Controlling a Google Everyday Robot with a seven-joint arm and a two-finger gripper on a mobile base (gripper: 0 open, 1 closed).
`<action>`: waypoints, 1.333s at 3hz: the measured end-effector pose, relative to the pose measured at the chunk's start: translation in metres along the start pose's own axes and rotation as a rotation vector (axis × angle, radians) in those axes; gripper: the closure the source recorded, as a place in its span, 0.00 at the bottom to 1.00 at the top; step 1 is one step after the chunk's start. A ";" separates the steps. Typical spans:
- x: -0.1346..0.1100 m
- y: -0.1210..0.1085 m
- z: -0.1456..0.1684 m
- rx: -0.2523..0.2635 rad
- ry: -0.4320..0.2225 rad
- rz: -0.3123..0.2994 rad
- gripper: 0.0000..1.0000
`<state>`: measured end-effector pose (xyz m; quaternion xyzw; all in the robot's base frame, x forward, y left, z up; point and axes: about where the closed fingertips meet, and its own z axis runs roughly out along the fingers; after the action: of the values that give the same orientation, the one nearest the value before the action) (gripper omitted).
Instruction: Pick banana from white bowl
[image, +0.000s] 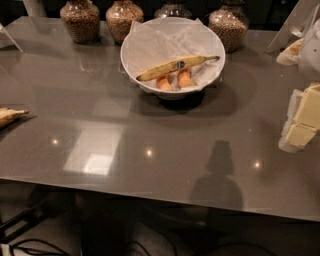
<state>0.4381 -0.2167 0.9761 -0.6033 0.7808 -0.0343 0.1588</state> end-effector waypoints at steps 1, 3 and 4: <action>0.000 0.000 0.000 0.000 0.000 0.000 0.00; -0.034 -0.032 0.011 0.072 -0.150 -0.046 0.00; -0.082 -0.075 0.026 0.127 -0.306 -0.102 0.00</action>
Offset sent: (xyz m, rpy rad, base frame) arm 0.0171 0.0090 0.0015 0.0546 -0.0630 0.0272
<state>0.5334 -0.1552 0.9866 -0.6292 0.7120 0.0006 0.3116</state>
